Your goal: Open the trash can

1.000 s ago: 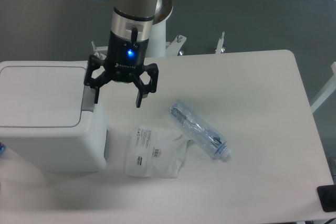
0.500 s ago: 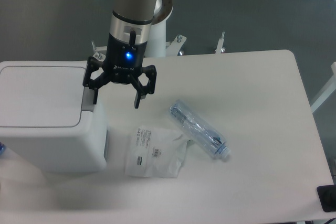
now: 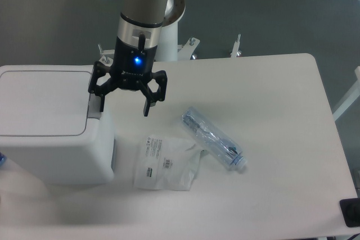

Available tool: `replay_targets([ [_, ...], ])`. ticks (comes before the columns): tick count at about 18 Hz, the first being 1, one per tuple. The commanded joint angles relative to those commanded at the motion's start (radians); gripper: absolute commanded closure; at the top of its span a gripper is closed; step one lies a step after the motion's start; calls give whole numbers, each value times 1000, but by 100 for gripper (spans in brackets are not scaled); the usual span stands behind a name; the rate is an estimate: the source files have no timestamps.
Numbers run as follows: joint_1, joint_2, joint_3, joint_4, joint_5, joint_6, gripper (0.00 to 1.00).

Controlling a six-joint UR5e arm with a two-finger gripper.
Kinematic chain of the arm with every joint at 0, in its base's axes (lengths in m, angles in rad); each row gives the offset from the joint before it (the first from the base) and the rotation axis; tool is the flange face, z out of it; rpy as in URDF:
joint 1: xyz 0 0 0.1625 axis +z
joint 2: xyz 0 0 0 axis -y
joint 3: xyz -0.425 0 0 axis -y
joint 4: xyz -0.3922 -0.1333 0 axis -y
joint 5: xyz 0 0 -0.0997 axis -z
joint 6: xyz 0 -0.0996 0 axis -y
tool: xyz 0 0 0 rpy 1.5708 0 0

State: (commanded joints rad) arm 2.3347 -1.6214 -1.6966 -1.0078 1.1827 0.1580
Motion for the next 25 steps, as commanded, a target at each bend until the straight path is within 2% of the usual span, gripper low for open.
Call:
replay_targets([
  [8, 0, 5, -2, 3, -3, -6, 0],
  [12, 15, -6, 116, 2, -32, -5, 0],
  [18, 74, -67, 210, 6, -17, 15, 0],
  [20, 87, -93, 242, 9, 17, 46, 0],
  [21, 104, -110, 271, -12, 67, 99, 0],
  [25, 110, -129, 273, -40, 204, 323, 0],
])
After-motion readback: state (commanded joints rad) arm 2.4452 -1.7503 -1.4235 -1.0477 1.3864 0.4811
